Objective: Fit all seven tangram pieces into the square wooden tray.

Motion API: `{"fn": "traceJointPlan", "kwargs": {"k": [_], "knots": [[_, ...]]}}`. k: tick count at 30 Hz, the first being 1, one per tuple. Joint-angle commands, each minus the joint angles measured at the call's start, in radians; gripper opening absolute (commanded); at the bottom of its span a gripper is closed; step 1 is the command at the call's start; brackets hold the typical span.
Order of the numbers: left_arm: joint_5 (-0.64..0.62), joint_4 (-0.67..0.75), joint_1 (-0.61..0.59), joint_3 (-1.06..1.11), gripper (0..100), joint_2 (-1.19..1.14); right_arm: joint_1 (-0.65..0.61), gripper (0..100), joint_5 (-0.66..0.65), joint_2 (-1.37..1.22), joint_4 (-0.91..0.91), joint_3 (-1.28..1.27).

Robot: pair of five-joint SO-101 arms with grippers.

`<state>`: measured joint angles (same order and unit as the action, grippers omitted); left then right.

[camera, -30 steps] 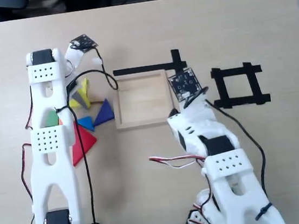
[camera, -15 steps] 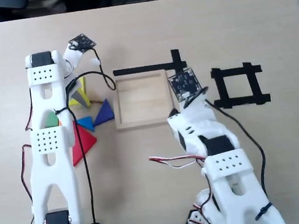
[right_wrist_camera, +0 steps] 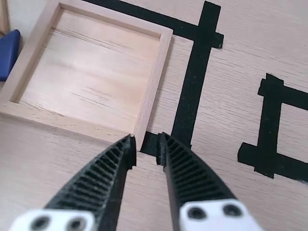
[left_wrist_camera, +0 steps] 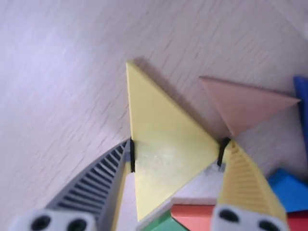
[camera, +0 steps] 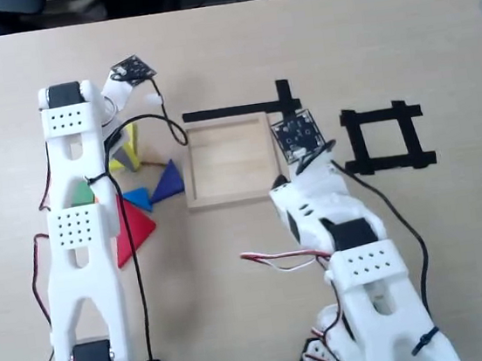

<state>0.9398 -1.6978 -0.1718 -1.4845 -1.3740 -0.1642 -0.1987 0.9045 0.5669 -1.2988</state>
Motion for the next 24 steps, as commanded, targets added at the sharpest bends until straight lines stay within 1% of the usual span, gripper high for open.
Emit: {"fn": "traceJointPlan", "kwargs": {"k": [1, 4, 7, 13, 18, 24], "knots": [[0.028, -0.003, -0.039, 0.005, 23, -0.017, -0.008, 8.9, -0.011, 0.005, -0.017, 0.007], [0.029, -0.025, -0.041, -0.001, 23, -0.017, -0.008, 8.9, -0.011, 0.005, -0.018, 0.007], [0.026, -0.06, -0.036, -0.073, 23, -0.017, -0.008, 8.9, -0.011, 0.005, -0.018, 0.007], [-0.009, -0.061, -0.038, -0.15, 23, -0.017, -0.008, 8.9, -0.011, 0.005, -0.018, 0.005], [-0.014, -0.063, -0.033, -0.148, 23, -0.009, -0.008, 8.9, -0.011, 0.005, -0.018, 0.005], [-0.041, -0.063, -0.022, -0.087, 23, 0.078, -0.008, 8.9, -0.011, 0.005, -0.02, 0.005]]}}
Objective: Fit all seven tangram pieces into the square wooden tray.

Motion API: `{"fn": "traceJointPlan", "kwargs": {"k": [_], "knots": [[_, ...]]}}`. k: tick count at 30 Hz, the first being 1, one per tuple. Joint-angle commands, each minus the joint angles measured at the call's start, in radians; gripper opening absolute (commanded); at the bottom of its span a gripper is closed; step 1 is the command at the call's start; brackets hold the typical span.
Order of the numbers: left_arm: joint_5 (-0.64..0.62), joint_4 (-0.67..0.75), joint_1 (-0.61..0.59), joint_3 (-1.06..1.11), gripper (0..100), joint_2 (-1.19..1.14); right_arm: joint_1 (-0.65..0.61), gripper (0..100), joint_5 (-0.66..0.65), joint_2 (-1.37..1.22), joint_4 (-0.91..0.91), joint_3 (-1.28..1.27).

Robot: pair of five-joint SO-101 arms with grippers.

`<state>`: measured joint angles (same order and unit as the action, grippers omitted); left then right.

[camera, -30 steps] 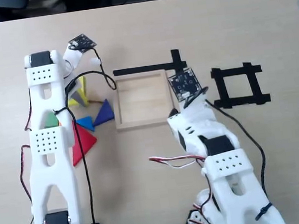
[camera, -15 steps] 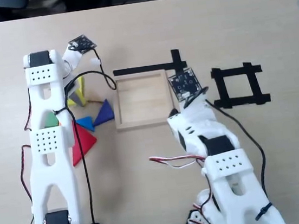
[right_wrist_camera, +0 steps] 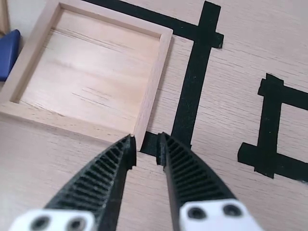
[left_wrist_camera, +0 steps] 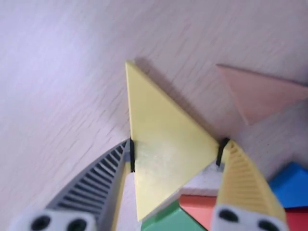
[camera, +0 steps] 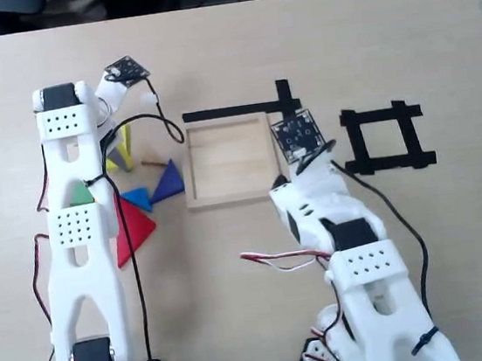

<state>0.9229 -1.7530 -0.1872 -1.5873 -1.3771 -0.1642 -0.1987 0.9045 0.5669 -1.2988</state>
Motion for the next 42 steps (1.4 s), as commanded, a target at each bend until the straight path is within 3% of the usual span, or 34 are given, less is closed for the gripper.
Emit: {"fn": "traceJointPlan", "kwargs": {"k": [1, 14, 18, 24, 42], "knots": [[-0.025, -0.008, -0.004, 0.039, 23, 0.101, -0.008, 8.9, -0.011, 0.005, -0.02, 0.005], [-0.025, -0.005, 0.028, 0.412, 19, 0.417, -0.008, 8.9, -0.011, 0.005, -0.02, 0.005], [-0.032, 0.006, 0.03, 0.41, 18, 0.419, -0.008, 8.9, -0.011, 0.005, -0.02, 0.004], [-0.201, 0.068, 0.024, 0.407, 30, 0.419, -0.008, 8.9, -0.011, 0.005, -0.02, 0.004], [-0.196, 0.081, -0.088, 0.407, 30, 0.288, -0.008, 8.9, -0.011, 0.005, -0.02, 0.004]]}}
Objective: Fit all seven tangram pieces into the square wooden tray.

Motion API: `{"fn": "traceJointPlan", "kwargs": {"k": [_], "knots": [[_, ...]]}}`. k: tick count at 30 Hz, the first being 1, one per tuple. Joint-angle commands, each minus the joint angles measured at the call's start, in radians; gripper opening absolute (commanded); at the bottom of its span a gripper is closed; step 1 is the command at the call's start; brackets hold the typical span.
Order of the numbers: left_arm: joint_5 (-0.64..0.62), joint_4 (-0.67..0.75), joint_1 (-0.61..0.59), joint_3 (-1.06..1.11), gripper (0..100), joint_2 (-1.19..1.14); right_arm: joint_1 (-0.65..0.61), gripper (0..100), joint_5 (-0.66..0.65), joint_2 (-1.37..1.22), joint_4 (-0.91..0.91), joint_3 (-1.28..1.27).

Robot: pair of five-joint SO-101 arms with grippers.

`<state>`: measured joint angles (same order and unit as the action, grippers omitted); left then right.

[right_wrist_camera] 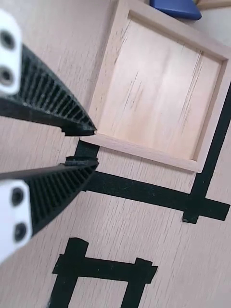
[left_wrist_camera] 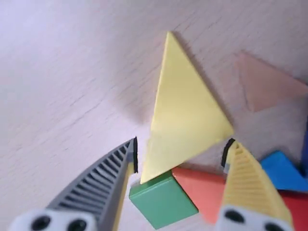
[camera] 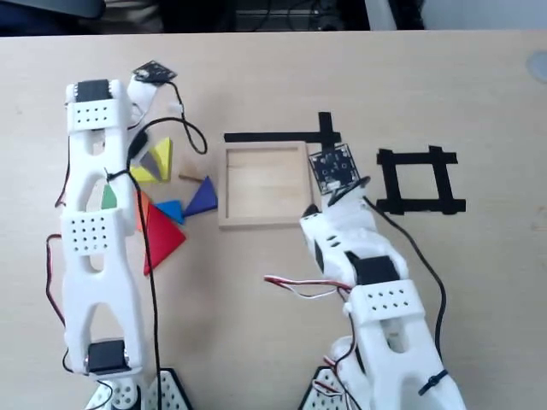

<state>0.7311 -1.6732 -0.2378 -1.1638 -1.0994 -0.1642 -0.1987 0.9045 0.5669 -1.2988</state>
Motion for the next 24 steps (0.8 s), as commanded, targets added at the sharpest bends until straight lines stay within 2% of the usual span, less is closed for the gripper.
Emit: {"fn": "traceJointPlan", "kwargs": {"k": [1, 8, 17, 20, 24], "knots": [[-0.005, 0.002, -0.045, -0.016, 30, 0.011, -0.008, 8.9, -0.011, 0.005, -0.02, 0.004], [0.083, 0.012, -0.059, -0.015, 30, 0.009, -0.008, 8.9, -0.011, 0.005, -0.02, 0.004], [0.086, 0.166, -0.013, -0.016, 31, 0.011, -0.006, 8.9, -0.011, 0.005, -0.02, 0.005], [-0.012, 0.104, 0.041, -0.016, 31, 0.02, -0.006, 8.9, -0.011, 0.005, -0.02, 0.005], [-0.265, 0.109, 0.054, -0.016, 31, 0.015, -0.005, 8.9, -0.011, 0.005, -0.02, 0.005]]}}
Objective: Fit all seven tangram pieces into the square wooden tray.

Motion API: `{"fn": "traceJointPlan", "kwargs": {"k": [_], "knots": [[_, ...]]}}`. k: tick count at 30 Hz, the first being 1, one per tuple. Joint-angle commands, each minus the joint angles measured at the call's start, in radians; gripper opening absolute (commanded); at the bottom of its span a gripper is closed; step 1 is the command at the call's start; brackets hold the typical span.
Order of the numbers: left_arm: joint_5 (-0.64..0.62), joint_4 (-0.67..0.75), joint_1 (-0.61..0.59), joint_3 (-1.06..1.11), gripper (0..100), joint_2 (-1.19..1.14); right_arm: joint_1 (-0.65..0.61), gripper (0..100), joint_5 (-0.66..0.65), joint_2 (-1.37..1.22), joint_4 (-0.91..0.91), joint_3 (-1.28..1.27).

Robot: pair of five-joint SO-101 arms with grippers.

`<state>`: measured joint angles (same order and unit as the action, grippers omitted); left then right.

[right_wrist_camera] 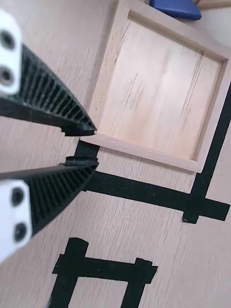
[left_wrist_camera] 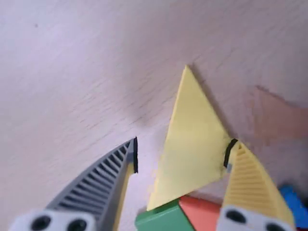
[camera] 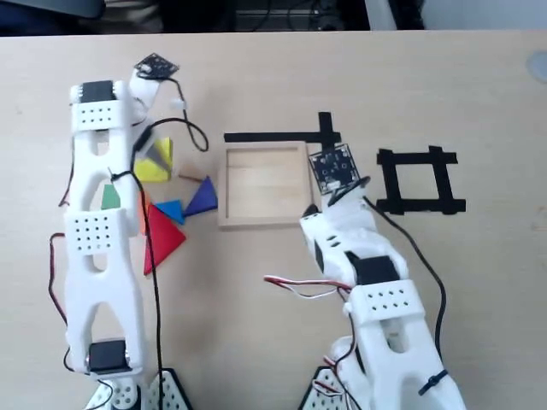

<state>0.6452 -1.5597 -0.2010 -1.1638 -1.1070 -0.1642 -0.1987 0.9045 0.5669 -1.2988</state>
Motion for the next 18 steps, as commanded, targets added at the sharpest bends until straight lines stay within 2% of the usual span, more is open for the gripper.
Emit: {"fn": "traceJointPlan", "kwargs": {"k": [1, 5, 9, 13, 18], "knots": [[-0.229, -0.006, 0.018, -0.016, 31, 0.02, -0.006, 8.9, -0.011, 0.005, -0.02, 0.005], [-0.304, 0.017, 0.019, -0.008, 31, 0.017, 0.002, 9.0, -0.011, 0.001, 0.008, 0.053], [-0.334, 0.043, 0.019, -0.016, 31, 0.017, 0.078, 9.0, 0.034, -0.042, 0.282, 0.344], [-0.374, 0.046, 0.018, -0.016, 31, 0.017, 0.083, 9.0, 0.054, -0.213, 0.411, 0.604], [-0.399, 0.051, 0.018, -0.007, 31, 0.017, 0.061, 9.0, 0.048, -0.539, 0.442, 0.774]]}}
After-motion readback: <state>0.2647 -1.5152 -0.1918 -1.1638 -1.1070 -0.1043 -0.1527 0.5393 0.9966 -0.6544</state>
